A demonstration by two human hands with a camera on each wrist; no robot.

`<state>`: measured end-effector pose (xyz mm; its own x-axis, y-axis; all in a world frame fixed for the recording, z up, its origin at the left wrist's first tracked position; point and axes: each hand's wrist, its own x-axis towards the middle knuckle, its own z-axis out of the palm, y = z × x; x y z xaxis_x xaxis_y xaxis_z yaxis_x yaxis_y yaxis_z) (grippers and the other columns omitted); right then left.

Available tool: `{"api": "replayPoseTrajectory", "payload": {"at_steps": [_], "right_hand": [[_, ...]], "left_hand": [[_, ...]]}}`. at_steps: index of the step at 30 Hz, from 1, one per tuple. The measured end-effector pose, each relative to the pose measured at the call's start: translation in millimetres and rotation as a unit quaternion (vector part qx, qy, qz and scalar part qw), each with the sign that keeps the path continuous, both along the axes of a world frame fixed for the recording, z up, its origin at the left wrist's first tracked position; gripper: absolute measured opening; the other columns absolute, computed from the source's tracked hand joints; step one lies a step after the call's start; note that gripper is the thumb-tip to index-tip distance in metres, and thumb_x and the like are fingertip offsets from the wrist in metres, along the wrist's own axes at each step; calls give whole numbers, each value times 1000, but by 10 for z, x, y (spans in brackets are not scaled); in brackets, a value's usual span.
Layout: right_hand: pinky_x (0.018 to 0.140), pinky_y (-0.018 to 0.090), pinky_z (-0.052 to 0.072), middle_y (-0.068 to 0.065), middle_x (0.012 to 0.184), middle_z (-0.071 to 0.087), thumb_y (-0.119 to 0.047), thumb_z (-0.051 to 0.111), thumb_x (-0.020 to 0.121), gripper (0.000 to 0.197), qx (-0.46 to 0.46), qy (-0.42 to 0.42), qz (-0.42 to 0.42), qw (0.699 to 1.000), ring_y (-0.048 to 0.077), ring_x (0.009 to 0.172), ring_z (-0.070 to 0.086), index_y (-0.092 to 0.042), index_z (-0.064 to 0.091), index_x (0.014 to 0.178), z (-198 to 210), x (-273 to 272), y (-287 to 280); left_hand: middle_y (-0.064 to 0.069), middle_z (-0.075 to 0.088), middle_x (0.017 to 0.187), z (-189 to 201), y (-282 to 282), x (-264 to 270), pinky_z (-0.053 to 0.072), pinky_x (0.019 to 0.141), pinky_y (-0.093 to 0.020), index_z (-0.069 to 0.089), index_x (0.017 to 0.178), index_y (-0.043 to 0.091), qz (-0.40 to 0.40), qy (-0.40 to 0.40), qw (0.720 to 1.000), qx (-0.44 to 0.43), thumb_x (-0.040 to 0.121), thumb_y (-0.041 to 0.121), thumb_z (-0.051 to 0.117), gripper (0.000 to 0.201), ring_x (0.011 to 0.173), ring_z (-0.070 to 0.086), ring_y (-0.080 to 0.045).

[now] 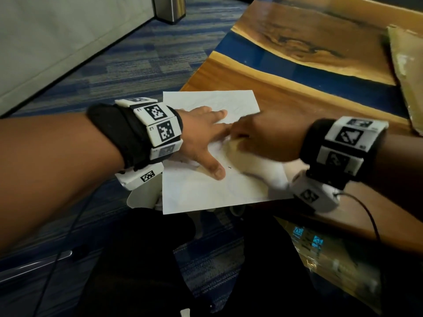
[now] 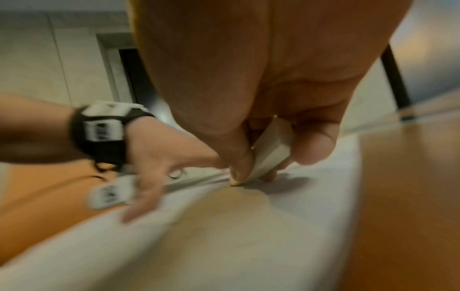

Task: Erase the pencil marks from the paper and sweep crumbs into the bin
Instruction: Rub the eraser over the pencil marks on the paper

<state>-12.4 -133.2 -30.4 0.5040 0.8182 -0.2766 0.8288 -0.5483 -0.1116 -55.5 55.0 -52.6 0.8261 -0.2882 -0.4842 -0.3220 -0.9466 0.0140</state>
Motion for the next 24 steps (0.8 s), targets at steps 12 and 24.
{"api": "replayPoseTrajectory", "payload": {"at_steps": [12, 24], "right_hand": [[80, 33, 47, -2, 108, 63, -27, 50, 98, 17, 4, -31, -68, 997, 17, 89, 53, -24, 60, 112, -18, 165, -31], [82, 28, 42, -10, 105, 51, -24, 54, 97, 16, 37, 34, 46, 998, 12, 90, 49, -25, 62, 111, -33, -144, 18]], "left_hand": [[0, -12, 168, 25, -14, -34, 23, 116, -64, -3, 157, 41, 3, -5, 1000, 2, 60, 94, 53, 124, 153, -4, -29], [1, -14, 168, 11, 9, -8, 18, 116, -67, -2, 153, 49, 10, 11, 1000, -24, 53, 99, 53, 124, 154, -8, -29]]}}
